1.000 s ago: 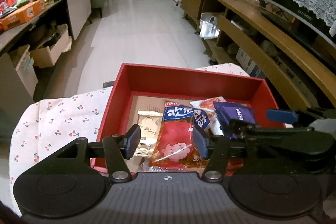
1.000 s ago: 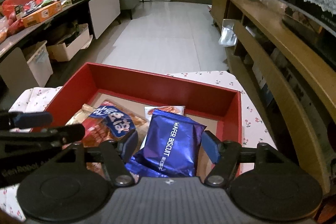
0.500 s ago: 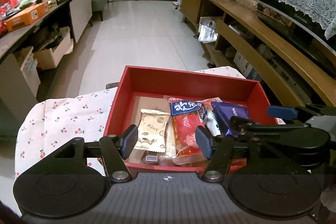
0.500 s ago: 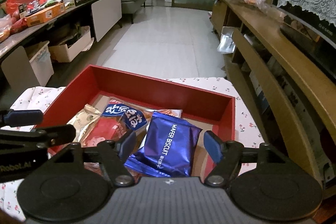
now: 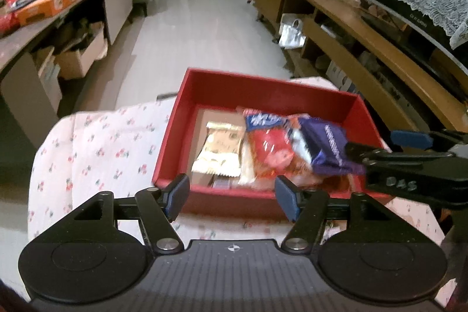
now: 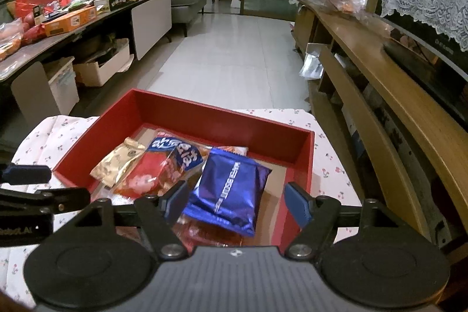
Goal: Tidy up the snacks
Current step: 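Grasp the red Trolli bag with the left gripper while the right grasps the blue-white snack bag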
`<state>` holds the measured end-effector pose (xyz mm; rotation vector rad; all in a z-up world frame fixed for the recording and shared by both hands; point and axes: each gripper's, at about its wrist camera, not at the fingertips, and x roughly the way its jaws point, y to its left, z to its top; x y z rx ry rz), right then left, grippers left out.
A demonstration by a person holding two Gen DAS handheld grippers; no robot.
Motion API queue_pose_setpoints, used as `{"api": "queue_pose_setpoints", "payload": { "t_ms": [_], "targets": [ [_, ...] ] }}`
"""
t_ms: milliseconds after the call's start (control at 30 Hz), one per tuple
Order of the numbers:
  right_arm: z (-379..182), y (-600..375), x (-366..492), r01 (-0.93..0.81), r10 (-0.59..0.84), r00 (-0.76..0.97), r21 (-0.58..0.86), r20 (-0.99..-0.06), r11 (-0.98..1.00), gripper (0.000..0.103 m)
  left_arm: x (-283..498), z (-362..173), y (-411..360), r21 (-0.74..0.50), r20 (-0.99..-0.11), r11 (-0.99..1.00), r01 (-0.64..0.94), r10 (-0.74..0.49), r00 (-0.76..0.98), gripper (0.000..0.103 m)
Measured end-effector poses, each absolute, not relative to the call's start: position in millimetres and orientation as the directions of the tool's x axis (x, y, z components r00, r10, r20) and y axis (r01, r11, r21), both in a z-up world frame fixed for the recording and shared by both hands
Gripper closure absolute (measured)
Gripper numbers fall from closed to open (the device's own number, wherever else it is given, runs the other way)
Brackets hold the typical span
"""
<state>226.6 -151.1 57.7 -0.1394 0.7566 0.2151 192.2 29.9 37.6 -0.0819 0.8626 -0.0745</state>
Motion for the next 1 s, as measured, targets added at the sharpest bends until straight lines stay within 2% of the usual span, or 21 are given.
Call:
{"api": "queue_pose_setpoints", "payload": {
  "t_ms": [233, 533, 833, 1000],
  "targets": [
    [59, -156, 205, -0.270, 0.186, 0.670, -0.004, -0.719, 0.963, 0.015, 176, 20, 35, -0.125, -0.804, 0.990, 0.064, -0.139, 0.578, 0.032],
    [41, -166, 170, -0.297, 0.225, 0.574, 0.055, -0.787, 0.953, 0.015, 177, -7, 20, -0.112, -0.844, 0.938, 0.327, -0.264, 0.467, 0.025],
    [30, -175, 161, -0.291, 0.223, 0.522, 0.074, -0.823, 0.954, 0.015, 154, -21, 33, -0.127, -0.885, 0.927, 0.353, -0.267, 0.381, 0.024],
    [29, -180, 152, -0.306, 0.225, 0.514, 0.069, -0.828, 0.950, 0.015, 128, -24, 20, -0.036, -0.905, 0.915, 0.402, -0.200, 0.375, 0.023]
  ]
}}
